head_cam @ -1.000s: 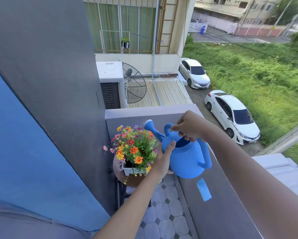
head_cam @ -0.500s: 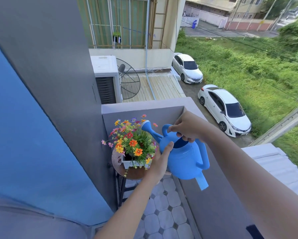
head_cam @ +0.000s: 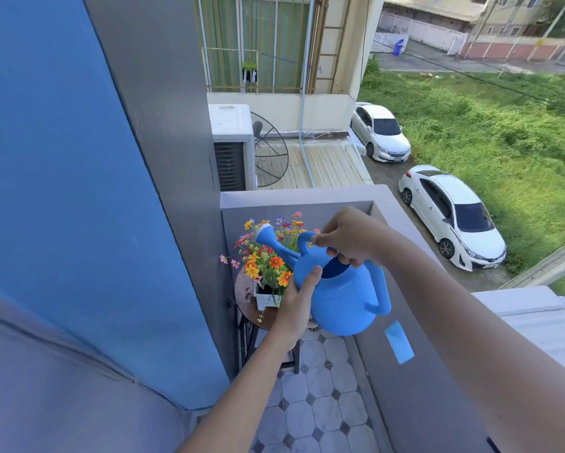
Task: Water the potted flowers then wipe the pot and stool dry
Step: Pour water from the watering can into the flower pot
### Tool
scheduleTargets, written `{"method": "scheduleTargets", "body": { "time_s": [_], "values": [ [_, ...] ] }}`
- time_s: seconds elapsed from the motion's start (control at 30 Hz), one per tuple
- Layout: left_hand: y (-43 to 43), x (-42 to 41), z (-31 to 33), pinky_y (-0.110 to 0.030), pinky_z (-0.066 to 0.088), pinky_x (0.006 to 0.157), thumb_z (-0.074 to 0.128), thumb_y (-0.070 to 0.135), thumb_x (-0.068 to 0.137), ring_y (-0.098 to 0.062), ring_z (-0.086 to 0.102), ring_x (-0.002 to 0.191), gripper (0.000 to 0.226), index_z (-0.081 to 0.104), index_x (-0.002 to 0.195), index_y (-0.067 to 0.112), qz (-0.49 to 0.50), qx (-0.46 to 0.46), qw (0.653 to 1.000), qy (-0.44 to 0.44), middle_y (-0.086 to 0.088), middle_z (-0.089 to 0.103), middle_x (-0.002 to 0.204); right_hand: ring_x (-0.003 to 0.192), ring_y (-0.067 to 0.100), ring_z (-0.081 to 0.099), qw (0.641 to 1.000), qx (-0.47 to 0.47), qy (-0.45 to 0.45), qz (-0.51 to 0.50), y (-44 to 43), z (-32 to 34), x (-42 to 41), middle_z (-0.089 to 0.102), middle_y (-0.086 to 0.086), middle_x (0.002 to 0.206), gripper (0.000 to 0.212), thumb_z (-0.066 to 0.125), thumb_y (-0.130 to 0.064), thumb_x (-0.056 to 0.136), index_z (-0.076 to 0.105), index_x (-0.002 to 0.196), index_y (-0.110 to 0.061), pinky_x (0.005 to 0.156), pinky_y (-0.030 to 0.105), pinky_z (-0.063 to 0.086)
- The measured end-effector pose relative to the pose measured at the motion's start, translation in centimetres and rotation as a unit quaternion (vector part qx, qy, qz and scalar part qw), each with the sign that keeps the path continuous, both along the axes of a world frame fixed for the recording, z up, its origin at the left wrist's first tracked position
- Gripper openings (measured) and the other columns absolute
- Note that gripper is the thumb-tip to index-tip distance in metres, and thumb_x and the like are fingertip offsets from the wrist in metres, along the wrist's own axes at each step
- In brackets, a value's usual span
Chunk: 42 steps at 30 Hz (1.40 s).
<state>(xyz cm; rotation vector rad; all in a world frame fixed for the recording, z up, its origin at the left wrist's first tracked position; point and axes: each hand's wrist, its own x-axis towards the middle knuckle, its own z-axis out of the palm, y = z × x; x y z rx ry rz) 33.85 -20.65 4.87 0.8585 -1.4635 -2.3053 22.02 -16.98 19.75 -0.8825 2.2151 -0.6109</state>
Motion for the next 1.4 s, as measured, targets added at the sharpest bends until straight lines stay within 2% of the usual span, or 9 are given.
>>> {"method": "scheduleTargets", "body": {
  "time_s": [0.1, 0.3, 0.47, 0.6, 0.83, 1.0, 1.2, 1.33, 1.4],
  "values": [
    [0.5, 0.2, 0.2, -0.053, 0.052, 0.096, 0.051, 0.052, 0.094, 0.005, 0.065, 0.094, 0.019, 0.053, 0.112, 0.050, -0.006, 0.005, 1.000, 0.003, 0.025, 0.067, 0.104, 0.048, 0.023, 0.035, 1.000, 0.004, 0.003, -0.003, 0.5, 0.2, 0.2, 0.051, 0.012, 0.063, 0.032, 0.063, -0.022, 0.097, 0.054, 0.072, -0.004, 0.042, 0.024, 0.029],
    [1.6, -0.4, 0.7, -0.054, 0.052, 0.095, 0.054, 0.058, 0.090, -0.009, 0.064, 0.107, 0.024, 0.054, 0.114, 0.053, -0.040, -0.001, 0.999, -0.006, 0.016, 0.067, 0.115, 0.050, 0.023, 0.036, 1.000, 0.011, 0.016, -0.025, 2.5, 0.8, -0.1, 0.051, 0.011, 0.064, 0.032, 0.062, -0.023, 0.098, 0.058, 0.073, -0.003, 0.044, 0.026, 0.031],
    [3.5, -1.1, 0.4, -0.031, 0.061, 0.065, 0.058, 0.066, 0.083, -0.013, 0.064, 0.111, 0.053, 0.048, 0.131, 0.044, -0.060, 0.019, 0.998, -0.014, 0.010, 0.064, 0.125, 0.054, 0.024, 0.040, 0.999, 0.010, 0.015, -0.050, 4.8, 0.5, -0.8, 0.053, 0.012, 0.065, 0.030, 0.064, -0.020, 0.095, 0.064, 0.071, -0.002, 0.045, 0.026, 0.032],
    [5.3, -1.9, 0.6, -0.051, 0.061, 0.075, 0.059, 0.064, 0.084, -0.013, 0.062, 0.108, 0.057, 0.045, 0.135, 0.042, -0.083, 0.043, 0.995, -0.036, 0.009, 0.060, 0.127, 0.053, 0.025, 0.041, 0.997, 0.025, 0.018, -0.071, 6.8, 0.3, -1.7, 0.054, 0.011, 0.064, 0.032, 0.064, -0.021, 0.094, 0.065, 0.069, -0.002, 0.044, 0.025, 0.033],
    [6.5, -3.2, 0.2, -0.056, 0.059, 0.078, 0.060, 0.082, 0.066, -0.020, 0.061, 0.113, 0.077, 0.043, 0.134, 0.048, -0.124, 0.032, 0.990, -0.056, 0.009, 0.058, 0.131, 0.049, 0.024, 0.047, 0.994, 0.034, 0.037, -0.093, 8.5, 0.0, -2.9, 0.060, 0.009, 0.064, 0.029, 0.065, -0.025, 0.093, 0.073, 0.087, 0.002, 0.044, 0.025, 0.039],
    [5.8, -3.6, 0.4, -0.053, 0.059, 0.081, 0.057, 0.067, 0.083, -0.013, 0.059, 0.107, 0.062, 0.040, 0.138, 0.042, -0.114, 0.038, 0.991, -0.050, 0.010, 0.057, 0.128, 0.051, 0.026, 0.048, 0.995, 0.033, 0.039, -0.089, 8.0, -0.2, -3.5, 0.061, 0.009, 0.064, 0.028, 0.065, -0.027, 0.093, 0.074, 0.085, -0.001, 0.047, 0.028, 0.040],
    [3.8, -3.9, 0.5, -0.056, 0.058, 0.081, 0.058, 0.074, 0.076, -0.016, 0.060, 0.113, 0.063, 0.045, 0.132, 0.047, -0.103, 0.032, 0.993, -0.048, 0.010, 0.059, 0.128, 0.050, 0.025, 0.047, 0.996, 0.010, 0.037, -0.080, 5.6, 0.0, -3.8, 0.061, 0.012, 0.065, 0.033, 0.066, -0.023, 0.093, 0.071, 0.091, 0.010, 0.043, 0.026, 0.038],
    [1.9, -4.2, 1.1, -0.035, 0.059, 0.065, 0.053, 0.065, 0.087, -0.011, 0.063, 0.105, 0.048, 0.048, 0.129, 0.044, -0.099, 0.007, 0.995, -0.033, 0.012, 0.064, 0.122, 0.049, 0.023, 0.044, 0.997, -0.005, 0.028, -0.079, 3.9, 0.2, -4.1, 0.059, 0.012, 0.066, 0.031, 0.065, -0.022, 0.094, 0.072, 0.095, 0.009, 0.042, 0.025, 0.037],
    [1.1, -4.5, 1.5, -0.033, 0.057, 0.062, 0.052, 0.062, 0.089, -0.016, 0.064, 0.105, 0.044, 0.047, 0.129, 0.045, -0.090, 0.008, 0.995, -0.036, 0.012, 0.064, 0.120, 0.050, 0.023, 0.044, 0.996, -0.013, 0.027, -0.079, 3.2, 0.2, -4.4, 0.059, 0.012, 0.066, 0.031, 0.064, -0.023, 0.095, 0.071, 0.093, 0.008, 0.041, 0.024, 0.036]
  ]
}}
